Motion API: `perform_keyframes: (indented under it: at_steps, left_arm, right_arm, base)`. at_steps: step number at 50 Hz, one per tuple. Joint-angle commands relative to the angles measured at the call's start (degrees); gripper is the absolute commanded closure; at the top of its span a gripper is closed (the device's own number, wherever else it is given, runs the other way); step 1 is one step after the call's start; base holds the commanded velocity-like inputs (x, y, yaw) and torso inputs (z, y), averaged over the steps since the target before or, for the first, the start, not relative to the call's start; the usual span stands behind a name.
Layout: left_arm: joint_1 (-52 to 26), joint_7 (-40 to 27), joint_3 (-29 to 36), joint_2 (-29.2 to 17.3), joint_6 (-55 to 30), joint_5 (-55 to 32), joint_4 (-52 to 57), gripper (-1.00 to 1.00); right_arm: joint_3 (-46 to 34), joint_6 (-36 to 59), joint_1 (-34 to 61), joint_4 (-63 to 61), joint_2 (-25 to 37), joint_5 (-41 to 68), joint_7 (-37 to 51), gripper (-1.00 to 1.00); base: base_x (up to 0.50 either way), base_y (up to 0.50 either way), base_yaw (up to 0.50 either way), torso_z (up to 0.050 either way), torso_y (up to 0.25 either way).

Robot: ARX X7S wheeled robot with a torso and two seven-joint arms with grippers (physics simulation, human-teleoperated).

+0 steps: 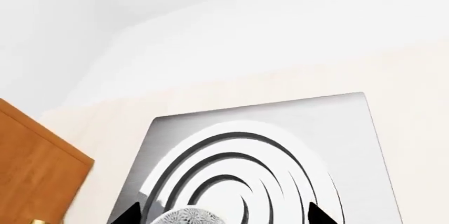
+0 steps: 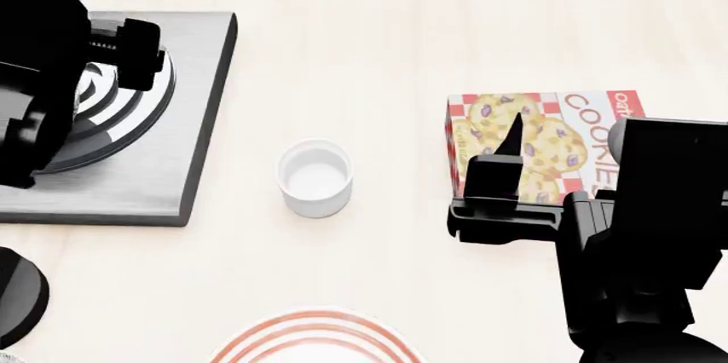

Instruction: Pick the akita bowl on the stove and place it on the plate.

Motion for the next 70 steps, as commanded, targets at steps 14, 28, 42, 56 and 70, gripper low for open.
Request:
perform_keyframes:
  at_steps: [14,28,42,56,70]
  left_arm:
    - [2.8,-3.4,0.0,-0.6,-1.4,0.6,-0.3,-1.00]
    - [4.6,-3.4,0.5,-0.9,-1.7,1.3,-0.3,-1.00]
    - [5.8,-3.4,0.6,-1.2,-2.1,1.7,-0.3,-1.00]
    - [6.5,-3.1,0.7,-1.3,-2.0,1.8,-0.3,-1.00]
    - [7.3,-3.1,0.9,-1.6,-2.2,2.3,-0.4,-1.00]
  right_arm:
    - [-0.1,-0.3,0.0,0.3,0.4,0.8,0.6,-1.00]
    - [-0.1,0.0,0.2,0.3,0.5,1.4,1.1,-1.00]
    - [-0.2,-0.1,0.2,0.4,0.7,1.8,1.4,-1.00]
    - [-0.3,-0.3,0.2,0.5,0.9,2.3,1.8,-1.00]
    - [-0.3,-0.4,0.2,0.5,1.1,2.7,2.2,-1.00]
  base:
    - [0.00,0.00,0.00,0.000,0.000]
    - [0.00,0.00,0.00,0.000,0.000]
    - [0.00,0.00,0.00,0.000,0.000]
    - [0.00,0.00,0.00,0.000,0.000]
    - [0.00,0.00,0.00,0.000,0.000]
